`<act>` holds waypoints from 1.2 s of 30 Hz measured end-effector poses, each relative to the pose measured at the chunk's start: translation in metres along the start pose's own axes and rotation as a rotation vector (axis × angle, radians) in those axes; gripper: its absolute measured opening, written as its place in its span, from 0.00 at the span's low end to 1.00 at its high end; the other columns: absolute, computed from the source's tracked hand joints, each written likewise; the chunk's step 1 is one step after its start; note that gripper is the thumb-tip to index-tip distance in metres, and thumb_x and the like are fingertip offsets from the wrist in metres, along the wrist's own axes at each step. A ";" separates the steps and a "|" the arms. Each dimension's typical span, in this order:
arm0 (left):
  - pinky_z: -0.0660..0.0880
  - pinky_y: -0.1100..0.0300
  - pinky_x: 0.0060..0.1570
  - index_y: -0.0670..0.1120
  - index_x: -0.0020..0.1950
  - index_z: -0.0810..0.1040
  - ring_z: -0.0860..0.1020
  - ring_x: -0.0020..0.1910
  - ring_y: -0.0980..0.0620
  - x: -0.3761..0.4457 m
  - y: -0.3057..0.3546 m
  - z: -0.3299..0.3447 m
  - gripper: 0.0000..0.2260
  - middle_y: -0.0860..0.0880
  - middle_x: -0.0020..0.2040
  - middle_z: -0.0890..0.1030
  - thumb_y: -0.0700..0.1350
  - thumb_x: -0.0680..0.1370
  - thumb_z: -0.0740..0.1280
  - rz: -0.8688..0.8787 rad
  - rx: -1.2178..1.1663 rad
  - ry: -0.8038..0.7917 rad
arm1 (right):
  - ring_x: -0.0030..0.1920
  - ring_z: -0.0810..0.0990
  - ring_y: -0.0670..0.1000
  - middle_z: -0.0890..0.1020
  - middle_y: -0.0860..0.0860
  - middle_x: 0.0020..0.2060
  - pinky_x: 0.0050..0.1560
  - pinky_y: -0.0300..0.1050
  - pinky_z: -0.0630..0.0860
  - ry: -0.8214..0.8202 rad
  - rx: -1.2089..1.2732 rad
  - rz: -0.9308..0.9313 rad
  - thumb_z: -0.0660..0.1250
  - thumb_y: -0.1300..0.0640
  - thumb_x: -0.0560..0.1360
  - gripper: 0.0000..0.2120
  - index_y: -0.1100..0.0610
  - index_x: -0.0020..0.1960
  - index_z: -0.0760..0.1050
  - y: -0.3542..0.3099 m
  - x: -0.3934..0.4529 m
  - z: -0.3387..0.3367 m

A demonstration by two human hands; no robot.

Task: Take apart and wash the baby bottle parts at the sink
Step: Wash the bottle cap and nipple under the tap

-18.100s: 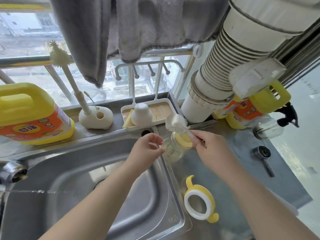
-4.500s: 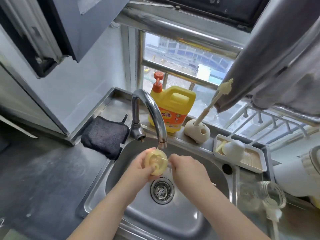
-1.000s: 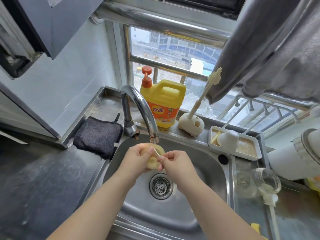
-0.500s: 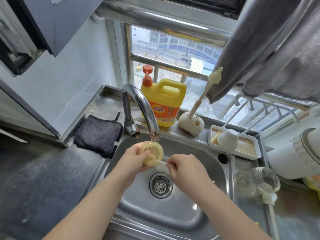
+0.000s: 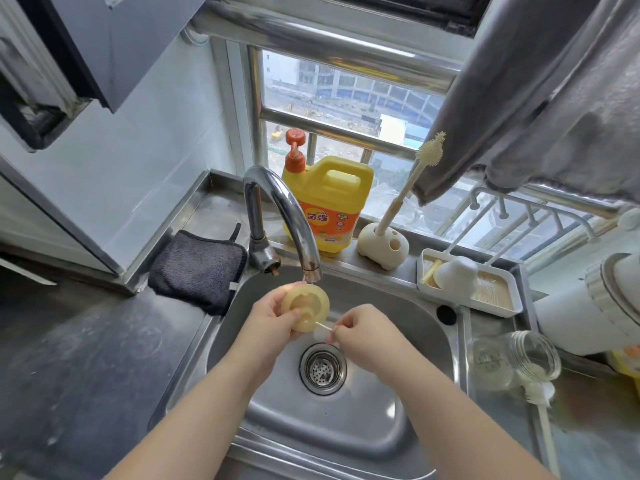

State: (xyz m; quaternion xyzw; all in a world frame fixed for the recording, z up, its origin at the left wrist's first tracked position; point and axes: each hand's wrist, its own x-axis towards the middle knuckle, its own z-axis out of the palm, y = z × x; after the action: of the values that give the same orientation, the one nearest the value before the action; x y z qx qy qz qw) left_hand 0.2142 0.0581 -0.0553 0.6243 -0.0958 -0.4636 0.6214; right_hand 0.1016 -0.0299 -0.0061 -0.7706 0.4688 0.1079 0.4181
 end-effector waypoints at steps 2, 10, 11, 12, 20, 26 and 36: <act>0.77 0.56 0.49 0.50 0.55 0.78 0.78 0.46 0.54 -0.001 0.000 0.002 0.20 0.49 0.45 0.82 0.27 0.77 0.59 -0.002 -0.027 -0.010 | 0.23 0.66 0.46 0.72 0.49 0.25 0.25 0.38 0.62 -0.016 0.075 0.017 0.63 0.60 0.74 0.10 0.60 0.42 0.82 -0.002 0.001 0.000; 0.76 0.53 0.50 0.48 0.52 0.80 0.79 0.44 0.52 -0.001 0.002 -0.001 0.24 0.48 0.43 0.83 0.22 0.70 0.61 -0.002 -0.033 -0.093 | 0.27 0.65 0.46 0.70 0.48 0.26 0.28 0.37 0.63 0.003 0.116 -0.055 0.62 0.58 0.77 0.10 0.57 0.40 0.79 -0.002 0.003 0.018; 0.76 0.53 0.49 0.48 0.52 0.80 0.79 0.44 0.52 0.000 0.003 -0.003 0.24 0.48 0.42 0.83 0.22 0.71 0.60 -0.004 -0.025 -0.085 | 0.24 0.65 0.44 0.69 0.47 0.24 0.25 0.34 0.61 -0.016 0.075 -0.066 0.62 0.58 0.77 0.10 0.53 0.39 0.79 -0.001 0.001 0.016; 0.76 0.54 0.48 0.48 0.52 0.81 0.79 0.44 0.52 0.001 0.003 -0.006 0.24 0.48 0.43 0.83 0.22 0.72 0.60 -0.005 -0.017 -0.074 | 0.22 0.65 0.42 0.69 0.46 0.23 0.22 0.32 0.60 -0.021 0.058 -0.060 0.62 0.59 0.77 0.11 0.51 0.39 0.79 0.001 0.000 0.013; 0.79 0.52 0.50 0.46 0.55 0.80 0.79 0.48 0.48 0.005 0.000 -0.010 0.22 0.44 0.48 0.82 0.23 0.72 0.60 -0.043 0.023 -0.042 | 0.25 0.66 0.42 0.72 0.45 0.26 0.24 0.31 0.61 0.058 0.068 -0.085 0.61 0.58 0.77 0.11 0.55 0.44 0.82 -0.001 0.003 0.011; 0.81 0.57 0.42 0.49 0.52 0.78 0.79 0.46 0.49 0.004 0.005 -0.008 0.19 0.45 0.46 0.81 0.26 0.75 0.61 -0.056 0.081 -0.068 | 0.19 0.65 0.41 0.69 0.45 0.21 0.23 0.32 0.61 0.025 0.090 -0.069 0.61 0.57 0.77 0.13 0.51 0.37 0.79 0.011 -0.001 0.004; 0.66 0.62 0.24 0.51 0.51 0.69 0.71 0.25 0.52 0.009 0.003 -0.011 0.09 0.43 0.38 0.78 0.36 0.80 0.60 -0.005 0.268 0.067 | 0.32 0.70 0.42 0.75 0.44 0.31 0.35 0.37 0.67 0.216 -0.021 -0.226 0.63 0.54 0.78 0.06 0.51 0.49 0.79 0.032 0.003 0.000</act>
State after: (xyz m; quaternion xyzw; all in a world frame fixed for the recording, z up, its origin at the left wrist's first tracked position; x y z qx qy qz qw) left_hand 0.2283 0.0590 -0.0593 0.7171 -0.1344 -0.4272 0.5341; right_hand 0.0774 -0.0385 -0.0247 -0.8299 0.4202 -0.0186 0.3665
